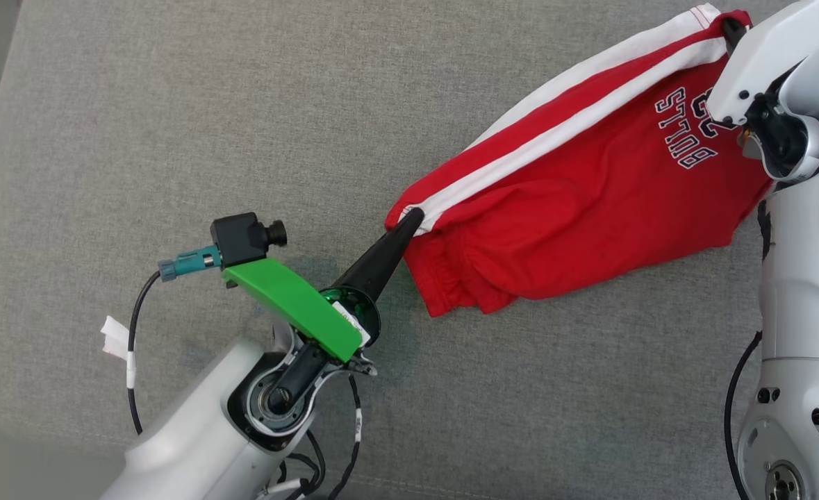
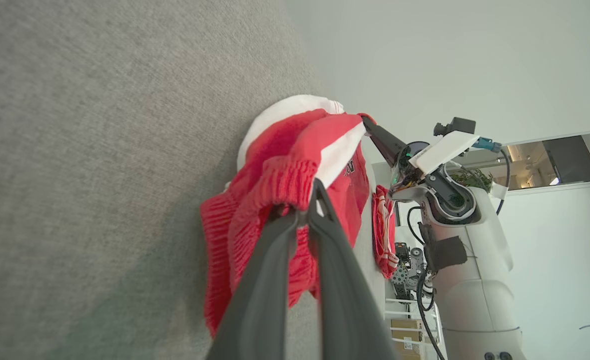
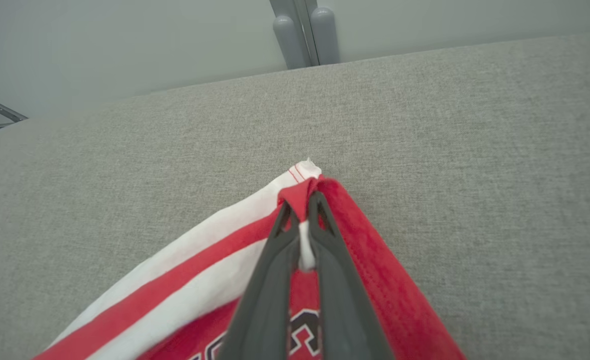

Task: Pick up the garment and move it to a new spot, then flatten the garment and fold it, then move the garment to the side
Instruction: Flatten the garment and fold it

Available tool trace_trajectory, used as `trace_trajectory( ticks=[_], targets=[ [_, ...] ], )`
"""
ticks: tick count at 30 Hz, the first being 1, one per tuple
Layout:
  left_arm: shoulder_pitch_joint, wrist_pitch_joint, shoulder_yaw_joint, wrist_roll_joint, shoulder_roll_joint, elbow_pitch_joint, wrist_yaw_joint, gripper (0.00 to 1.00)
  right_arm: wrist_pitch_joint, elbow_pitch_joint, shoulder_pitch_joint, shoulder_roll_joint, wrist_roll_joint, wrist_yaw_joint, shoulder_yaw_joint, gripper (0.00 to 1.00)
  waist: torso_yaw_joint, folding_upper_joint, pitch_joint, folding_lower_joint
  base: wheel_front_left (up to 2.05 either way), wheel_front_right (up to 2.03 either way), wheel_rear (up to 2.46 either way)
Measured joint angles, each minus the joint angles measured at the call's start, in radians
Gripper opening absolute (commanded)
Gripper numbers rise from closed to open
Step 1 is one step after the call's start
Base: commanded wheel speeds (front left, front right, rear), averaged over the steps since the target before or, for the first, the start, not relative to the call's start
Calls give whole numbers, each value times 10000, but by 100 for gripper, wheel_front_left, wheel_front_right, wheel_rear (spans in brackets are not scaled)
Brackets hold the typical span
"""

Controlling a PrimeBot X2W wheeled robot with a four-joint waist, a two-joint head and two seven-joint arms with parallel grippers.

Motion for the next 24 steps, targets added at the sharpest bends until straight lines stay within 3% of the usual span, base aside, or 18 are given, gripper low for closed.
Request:
trace_trajectory(
  ticks=[1, 2, 3, 4, 11, 18, 24],
  targets=[
    [-1, 4, 0, 0, -13, 102, 2, 8, -36, 71, -24, 2, -58, 0, -23, 0, 4, 0, 5, 0, 0, 0, 0],
    [-1, 29, 12, -17, -31, 211, 0, 29, -102, 163, -57, 2, -92, 0, -44, 38, 6, 0, 8, 0, 0, 0, 0],
    [-2, 29, 42, -63, -63, 288, 0, 65, -159, 232, -113, 2, -115, 0, -44, 100, 5, 0, 18, 0, 0, 0, 0],
    [-4, 29, 46, -71, -81, 330, 0, 100, -194, 282, -168, 8, -119, 0, -48, 100, 4, 0, 29, 0, 0, 0, 0],
    [-15, -558, -69, 999, 343, 849, 13, 100, -418, 359, -154, -123, -316, 0, 775, 100, -131, 0, -14, 0, 0, 0, 0],
    [372, -2127, -602, 3760, 1283, 184, 876, 100, 211, -96, 330, -1400, -313, 4, 2522, 100, -343, 0, -175, 0, 0, 0, 0],
    [1218, -2512, 430, 5507, 1168, -642, 1515, 100, 830, -199, 557, -1958, -201, 6, 2719, 100, -195, 0, -57, 0, 0, 0, 0]
  ],
)
